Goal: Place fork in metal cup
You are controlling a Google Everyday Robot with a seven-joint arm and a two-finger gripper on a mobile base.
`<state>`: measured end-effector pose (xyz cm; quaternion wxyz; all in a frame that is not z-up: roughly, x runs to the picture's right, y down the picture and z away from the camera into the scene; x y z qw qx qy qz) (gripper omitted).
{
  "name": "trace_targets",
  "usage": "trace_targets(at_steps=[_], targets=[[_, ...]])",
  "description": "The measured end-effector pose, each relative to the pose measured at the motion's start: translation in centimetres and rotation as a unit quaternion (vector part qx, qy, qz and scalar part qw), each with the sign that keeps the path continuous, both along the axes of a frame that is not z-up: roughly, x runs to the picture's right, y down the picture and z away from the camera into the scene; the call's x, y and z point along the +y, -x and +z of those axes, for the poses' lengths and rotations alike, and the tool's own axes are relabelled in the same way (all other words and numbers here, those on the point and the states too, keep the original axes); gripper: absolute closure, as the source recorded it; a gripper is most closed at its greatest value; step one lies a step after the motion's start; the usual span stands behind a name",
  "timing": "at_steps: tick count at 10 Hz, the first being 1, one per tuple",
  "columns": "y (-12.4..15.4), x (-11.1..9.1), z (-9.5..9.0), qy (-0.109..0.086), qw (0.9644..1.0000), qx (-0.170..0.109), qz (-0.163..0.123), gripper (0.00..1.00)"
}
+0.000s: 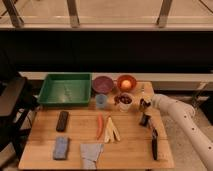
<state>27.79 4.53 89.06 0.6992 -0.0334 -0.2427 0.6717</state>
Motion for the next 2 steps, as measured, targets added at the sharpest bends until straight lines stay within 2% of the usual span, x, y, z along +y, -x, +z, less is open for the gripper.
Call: trace_targets(at_steps=[2], targets=[[0.07, 0.08, 0.08, 0.001, 1.0000, -0.001, 0.000, 0.30]])
